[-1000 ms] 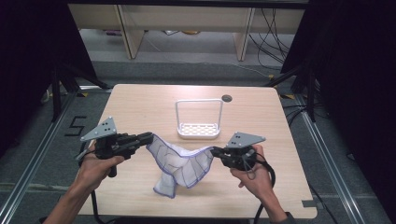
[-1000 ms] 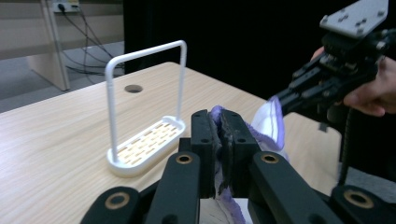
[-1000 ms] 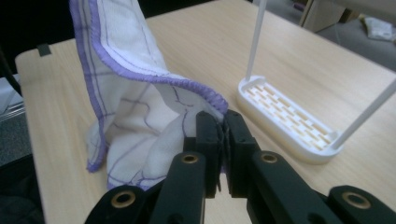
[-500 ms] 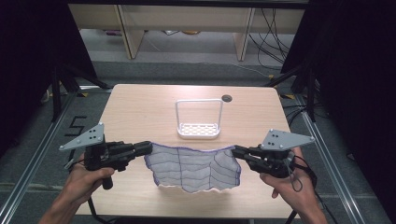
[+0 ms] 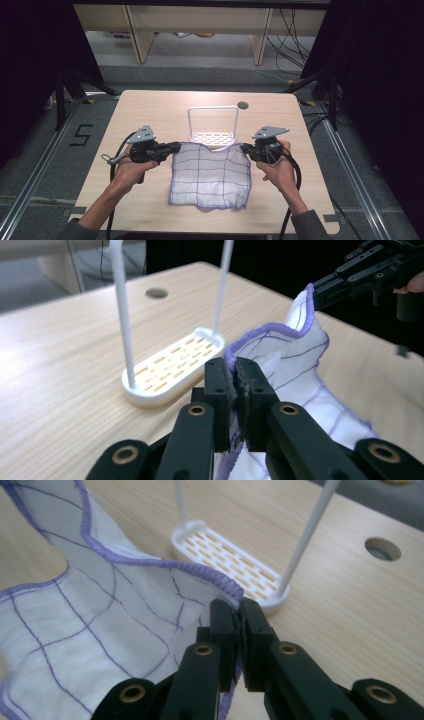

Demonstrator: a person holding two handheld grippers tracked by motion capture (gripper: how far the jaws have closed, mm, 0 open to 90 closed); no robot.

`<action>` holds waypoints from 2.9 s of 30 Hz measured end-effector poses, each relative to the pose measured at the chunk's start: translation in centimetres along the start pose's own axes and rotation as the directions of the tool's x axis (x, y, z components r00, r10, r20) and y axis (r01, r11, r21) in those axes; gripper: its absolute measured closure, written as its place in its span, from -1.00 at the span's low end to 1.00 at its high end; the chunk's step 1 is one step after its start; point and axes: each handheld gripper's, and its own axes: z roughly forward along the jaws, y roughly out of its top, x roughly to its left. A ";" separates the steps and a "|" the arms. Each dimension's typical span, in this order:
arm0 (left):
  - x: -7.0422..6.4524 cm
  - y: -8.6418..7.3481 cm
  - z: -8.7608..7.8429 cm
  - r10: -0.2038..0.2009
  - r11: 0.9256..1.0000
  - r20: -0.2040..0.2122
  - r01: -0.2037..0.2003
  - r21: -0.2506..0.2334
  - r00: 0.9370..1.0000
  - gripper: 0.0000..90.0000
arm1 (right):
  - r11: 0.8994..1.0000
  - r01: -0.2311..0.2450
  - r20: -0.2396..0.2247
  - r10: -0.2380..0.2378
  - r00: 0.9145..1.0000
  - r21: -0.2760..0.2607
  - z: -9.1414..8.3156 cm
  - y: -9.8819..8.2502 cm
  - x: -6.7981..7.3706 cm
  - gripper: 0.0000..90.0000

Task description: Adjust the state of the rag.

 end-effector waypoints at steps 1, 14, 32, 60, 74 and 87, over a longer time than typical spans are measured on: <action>0.5 -0.3 0.7 -0.009 1.000 -0.008 0.009 0.003 1.000 0.86 | 1.000 -0.019 0.008 0.019 1.000 0.016 0.8 -0.2 -0.2 0.93; 3.0 -4.7 4.3 -0.040 0.983 -0.076 0.053 0.173 0.996 0.85 | 0.970 0.094 0.086 -0.116 0.990 0.226 7.9 -1.8 -0.3 0.92; 2.8 -6.8 2.6 -0.083 0.969 -0.104 0.105 0.222 0.991 -0.04 | 0.976 0.014 0.106 -0.038 0.994 0.215 6.1 -2.6 0.1 0.30; -5.6 -11.2 -1.7 0.038 0.933 -0.010 -0.032 0.357 0.999 0.01 | 0.981 -0.044 -0.025 0.049 0.998 0.187 -1.2 -11.1 7.5 0.14; -6.4 -11.2 -2.1 0.110 0.946 0.052 -0.121 0.300 0.993 0.93 | 0.985 0.058 -0.040 -0.052 0.998 0.164 -2.1 -11.4 7.4 1.00; -6.8 -11.5 -3.1 0.101 0.942 0.089 -0.124 0.311 0.991 0.92 | 0.990 0.004 0.000 -0.004 1.000 0.143 -2.4 -12.2 7.9 0.44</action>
